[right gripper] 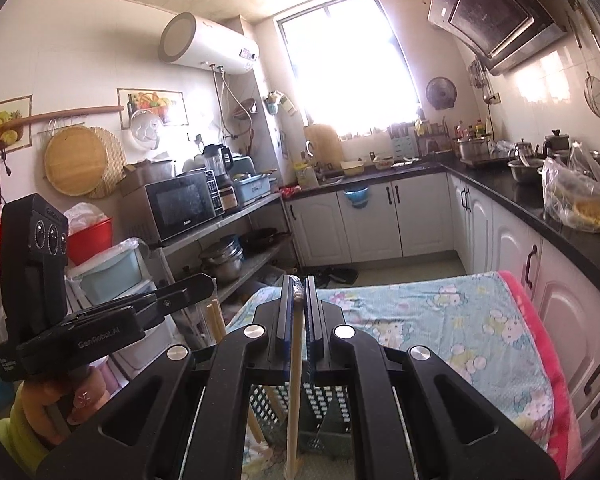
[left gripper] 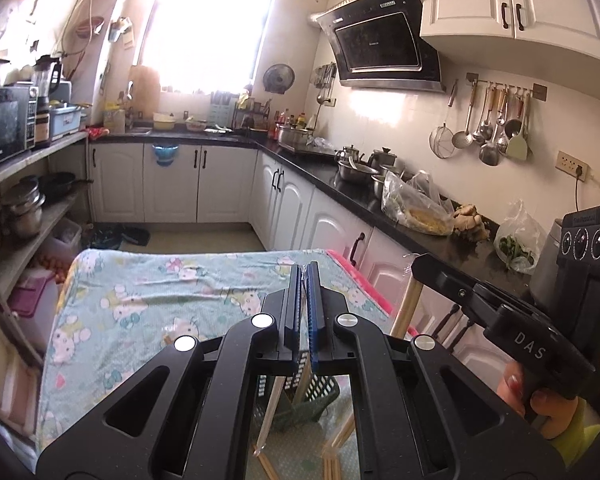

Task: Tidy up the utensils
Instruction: 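Lift both held chopsticks upright and carry them over the green basket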

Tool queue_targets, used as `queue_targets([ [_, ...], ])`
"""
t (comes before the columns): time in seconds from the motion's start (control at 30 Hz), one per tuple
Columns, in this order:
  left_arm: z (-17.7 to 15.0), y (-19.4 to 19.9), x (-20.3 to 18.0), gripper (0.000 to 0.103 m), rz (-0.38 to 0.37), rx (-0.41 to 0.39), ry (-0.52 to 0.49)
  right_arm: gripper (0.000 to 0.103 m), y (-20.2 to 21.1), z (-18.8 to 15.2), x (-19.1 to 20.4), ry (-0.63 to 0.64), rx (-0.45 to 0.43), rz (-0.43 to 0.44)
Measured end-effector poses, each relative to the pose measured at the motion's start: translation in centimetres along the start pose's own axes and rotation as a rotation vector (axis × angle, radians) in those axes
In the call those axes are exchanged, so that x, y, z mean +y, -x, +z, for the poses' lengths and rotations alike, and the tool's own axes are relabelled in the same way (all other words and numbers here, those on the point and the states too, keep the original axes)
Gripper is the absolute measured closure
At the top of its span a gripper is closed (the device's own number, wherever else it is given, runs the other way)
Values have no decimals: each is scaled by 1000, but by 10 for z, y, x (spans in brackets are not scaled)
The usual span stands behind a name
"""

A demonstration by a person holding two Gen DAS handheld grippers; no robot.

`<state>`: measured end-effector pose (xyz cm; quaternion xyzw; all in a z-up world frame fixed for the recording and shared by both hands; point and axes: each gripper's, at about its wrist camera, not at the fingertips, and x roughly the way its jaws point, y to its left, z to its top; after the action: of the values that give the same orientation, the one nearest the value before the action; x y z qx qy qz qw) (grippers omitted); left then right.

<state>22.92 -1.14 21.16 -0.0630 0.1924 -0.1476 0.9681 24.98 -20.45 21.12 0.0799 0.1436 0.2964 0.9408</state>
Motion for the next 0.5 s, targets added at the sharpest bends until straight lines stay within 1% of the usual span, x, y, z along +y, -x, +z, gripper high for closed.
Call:
queue_targets([
  [0.17,14,-7,-2,102,1,-22,-8,97,-8,12,-2,30,-36,-52],
  [0.3,21,-14,-5,102,10,-44,-17,97,-16,19,-9,24,-48,-72],
  [0.5,20,-36,0,102,8,-25,3,97,-31,22,-19,15,-58,-97],
])
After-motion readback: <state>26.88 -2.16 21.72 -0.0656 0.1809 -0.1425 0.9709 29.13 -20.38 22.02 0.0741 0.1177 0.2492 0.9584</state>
